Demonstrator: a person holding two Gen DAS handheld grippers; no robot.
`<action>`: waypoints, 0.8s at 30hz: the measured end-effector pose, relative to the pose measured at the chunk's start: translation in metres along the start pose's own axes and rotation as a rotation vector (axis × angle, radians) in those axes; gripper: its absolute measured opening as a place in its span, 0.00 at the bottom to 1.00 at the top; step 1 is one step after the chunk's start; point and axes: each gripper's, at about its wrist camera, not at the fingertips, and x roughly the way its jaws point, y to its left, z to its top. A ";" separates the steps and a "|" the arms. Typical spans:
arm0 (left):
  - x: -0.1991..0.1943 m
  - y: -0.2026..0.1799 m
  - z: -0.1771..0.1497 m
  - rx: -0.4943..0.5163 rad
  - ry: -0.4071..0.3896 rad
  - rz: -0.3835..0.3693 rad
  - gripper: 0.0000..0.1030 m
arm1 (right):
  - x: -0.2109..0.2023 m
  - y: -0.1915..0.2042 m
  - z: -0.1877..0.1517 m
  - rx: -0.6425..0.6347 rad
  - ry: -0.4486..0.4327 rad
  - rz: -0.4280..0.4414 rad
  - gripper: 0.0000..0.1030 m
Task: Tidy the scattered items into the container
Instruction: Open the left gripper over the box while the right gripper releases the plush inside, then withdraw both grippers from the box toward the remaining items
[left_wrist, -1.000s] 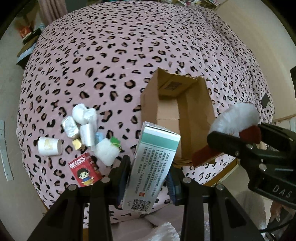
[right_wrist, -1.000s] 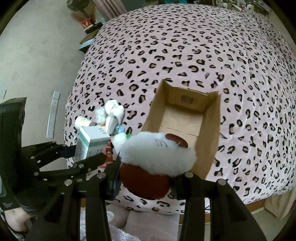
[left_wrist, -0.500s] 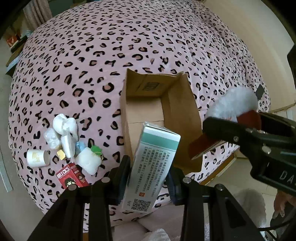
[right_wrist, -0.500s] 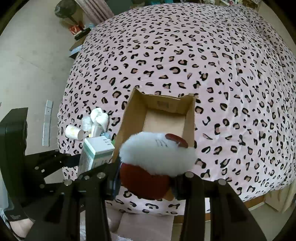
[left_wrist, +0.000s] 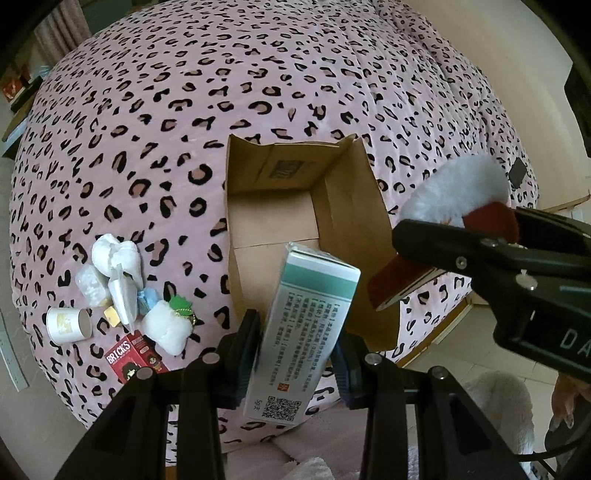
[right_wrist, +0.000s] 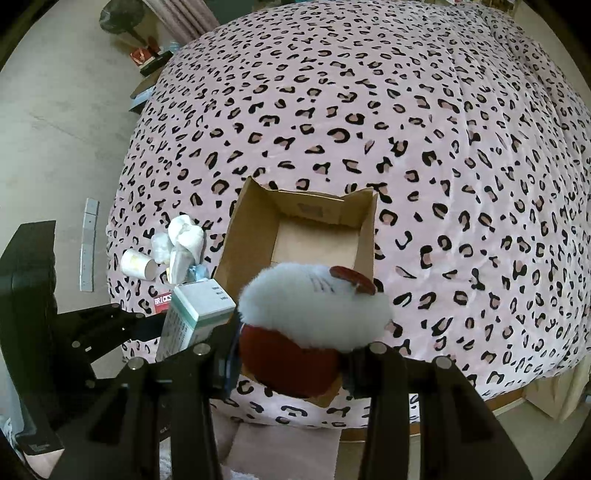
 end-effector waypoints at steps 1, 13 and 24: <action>0.001 -0.001 0.001 0.002 0.001 -0.002 0.36 | 0.000 0.000 0.000 -0.004 0.006 0.000 0.43; 0.000 -0.004 -0.003 0.017 0.004 -0.002 0.65 | -0.012 -0.014 -0.001 -0.057 0.030 -0.071 0.77; -0.010 0.020 -0.019 -0.040 0.004 0.029 0.65 | -0.009 -0.007 -0.024 -0.117 0.163 -0.085 0.78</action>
